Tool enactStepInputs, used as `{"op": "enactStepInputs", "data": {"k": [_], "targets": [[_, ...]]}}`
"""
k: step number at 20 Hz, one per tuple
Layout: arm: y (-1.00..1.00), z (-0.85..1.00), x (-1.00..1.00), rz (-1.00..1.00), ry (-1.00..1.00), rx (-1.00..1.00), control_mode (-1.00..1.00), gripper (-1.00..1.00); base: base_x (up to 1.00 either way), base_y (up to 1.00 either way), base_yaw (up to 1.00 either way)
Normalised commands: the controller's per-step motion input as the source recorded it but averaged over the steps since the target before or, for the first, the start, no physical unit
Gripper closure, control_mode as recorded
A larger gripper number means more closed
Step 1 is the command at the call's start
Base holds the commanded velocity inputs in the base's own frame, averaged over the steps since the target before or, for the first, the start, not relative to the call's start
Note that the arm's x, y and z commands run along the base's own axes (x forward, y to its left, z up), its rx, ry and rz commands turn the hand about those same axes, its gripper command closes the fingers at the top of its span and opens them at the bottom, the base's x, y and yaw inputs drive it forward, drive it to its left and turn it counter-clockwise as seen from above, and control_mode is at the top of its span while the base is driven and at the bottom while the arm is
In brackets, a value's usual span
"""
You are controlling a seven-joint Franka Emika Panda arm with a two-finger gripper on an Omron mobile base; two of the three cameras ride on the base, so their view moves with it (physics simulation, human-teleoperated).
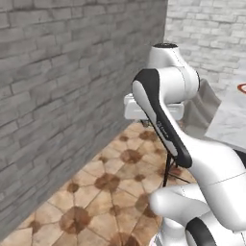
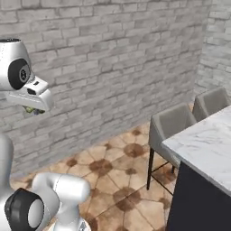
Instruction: Take the cheese, fish, and broccoli from the fridge and place them on the plate on the dining counter to create an appetizer plate.
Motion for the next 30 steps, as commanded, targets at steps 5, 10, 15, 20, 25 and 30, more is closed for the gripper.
{"op": "enactStepInputs", "data": {"k": [5,10,15,20,25,30], "targets": [[0.00,0.00,0.00,0.00,0.00,0.00,1.00,1.00,0.80,0.89,-0.63],[0.00,0.00,0.00,0.00,0.00,0.00,1.00,1.00,0.78,1.00,-0.57],[0.00,0.00,0.00,0.00,0.00,0.00,1.00,1.00,0.98,0.85,-0.62],[0.00,0.00,0.00,0.00,0.00,0.00,1.00,1.00,1.00,0.80,-0.64],[0.00,0.00,0.00,0.00,0.00,0.00,1.00,1.00,0.98,0.77,-0.65],[0.00,0.00,0.00,0.00,0.00,0.00,1.00,1.00,0.88,0.78,-0.66]]}}
